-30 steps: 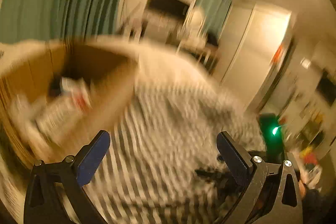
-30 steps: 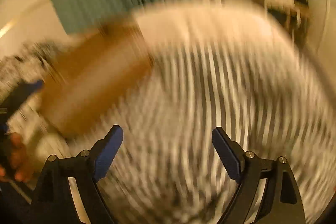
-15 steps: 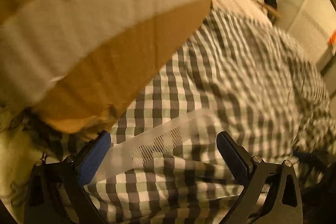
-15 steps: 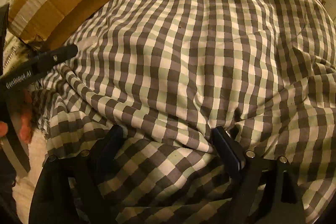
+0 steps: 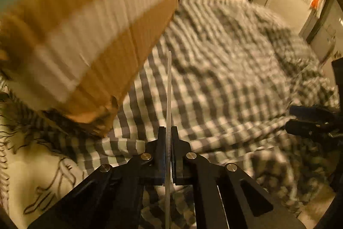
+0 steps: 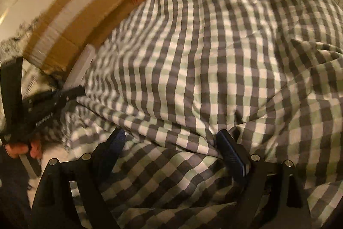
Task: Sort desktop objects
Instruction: 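Grasp the clear plastic strip with the left gripper, then drop the clear strip into the cardboard box with the left gripper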
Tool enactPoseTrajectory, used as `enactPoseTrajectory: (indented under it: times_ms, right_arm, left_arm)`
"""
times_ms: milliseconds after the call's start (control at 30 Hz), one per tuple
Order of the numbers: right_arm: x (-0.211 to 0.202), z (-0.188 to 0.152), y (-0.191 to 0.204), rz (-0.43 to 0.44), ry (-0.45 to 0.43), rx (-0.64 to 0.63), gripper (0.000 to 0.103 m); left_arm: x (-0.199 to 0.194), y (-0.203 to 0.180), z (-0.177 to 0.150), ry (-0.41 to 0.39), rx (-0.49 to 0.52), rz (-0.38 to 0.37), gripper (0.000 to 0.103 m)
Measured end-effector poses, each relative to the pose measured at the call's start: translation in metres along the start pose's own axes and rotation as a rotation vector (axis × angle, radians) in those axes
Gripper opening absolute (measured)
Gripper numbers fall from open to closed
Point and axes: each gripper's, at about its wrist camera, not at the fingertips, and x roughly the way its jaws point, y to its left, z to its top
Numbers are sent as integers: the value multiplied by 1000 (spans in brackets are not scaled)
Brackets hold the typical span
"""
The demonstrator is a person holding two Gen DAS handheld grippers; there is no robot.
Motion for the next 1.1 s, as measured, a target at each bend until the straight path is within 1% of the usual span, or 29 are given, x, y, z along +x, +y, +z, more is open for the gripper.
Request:
enactPoseTrajectory:
  times_ms: [67, 167, 267, 300, 333, 400, 433, 500, 567, 600, 633, 667, 700, 733, 767, 800, 833, 867, 900, 933, 967, 1000, 1033, 1067, 1100]
  right_arm:
    - [-11, 0, -2, 18, -61, 21, 87]
    - [-25, 1, -1, 17, -146, 31, 87]
    - [-44, 6, 9, -25, -238, 9, 87]
    - [-58, 8, 17, -43, -288, -10, 87]
    - [-72, 15, 27, -53, -346, -31, 87]
    - [-111, 28, 47, -26, -460, -77, 87]
    - [-129, 39, 61, -9, -510, -102, 87]
    - [-155, 63, 90, 15, -581, -154, 88]
    - [-170, 89, 119, 33, -652, -199, 92]
    - [-171, 99, 132, 36, -684, -214, 95]
    - [-165, 108, 144, 32, -713, -225, 97]
    - [-153, 115, 154, 22, -729, -234, 101]
    - [-137, 120, 160, 1, -727, -237, 102]
    - [-113, 124, 164, -41, -694, -234, 102]
    - [-87, 126, 166, -86, -636, -231, 101]
    - [-61, 121, 164, -103, -579, -233, 100]
    - [-46, 116, 160, -89, -548, -235, 99]
    - [-34, 111, 155, -76, -525, -231, 99]
    - [-27, 108, 150, -79, -512, -224, 99]
    - [-23, 111, 148, -105, -493, -217, 99]
    - [-25, 115, 146, -124, -488, -205, 99]
    - [-31, 121, 145, -133, -496, -179, 99]
    - [-40, 124, 142, -121, -509, -160, 99]
    - [-51, 125, 141, -104, -526, -134, 99]
    - [-60, 125, 140, -99, -541, -110, 100]
  left_arm:
    - [-16, -4, 6, -80, -3, -8, 3]
    - [-44, -16, 18, -213, -4, -35, 3]
    - [-87, -22, 40, -348, -16, -49, 3]
    - [-103, -22, 54, -400, -23, -63, 3]
    - [-119, -20, 62, -434, -26, -72, 3]
    - [-152, -12, 88, -517, -29, -40, 3]
    - [-164, -9, 100, -557, -32, -3, 3]
    - [-177, 0, 125, -604, -34, 79, 3]
    - [-173, 14, 143, -595, -60, 140, 3]
    - [-160, 24, 151, -579, -85, 151, 3]
    - [-142, 34, 156, -544, -97, 139, 7]
    - [-105, 49, 159, -444, -106, 121, 20]
    - [-78, 59, 156, -361, -129, 134, 40]
    - [-51, 69, 149, -287, -167, 160, 45]
    - [-27, 79, 135, -221, -206, 192, 46]
    - [-22, 81, 122, -240, -190, 208, 49]
    - [-27, 80, 113, -305, -155, 188, 55]
    - [-31, 75, 112, -344, -124, 179, 76]
    - [-38, 70, 118, -360, -107, 200, 95]
    - [-48, 64, 123, -392, -109, 233, 102]
    - [-59, 60, 122, -437, -110, 258, 103]
    - [-72, 52, 119, -500, -94, 282, 103]
    - [-83, 45, 115, -547, -65, 303, 103]
    - [-88, 39, 113, -562, -48, 325, 103]
    - [-94, 38, 114, -551, -49, 365, 103]
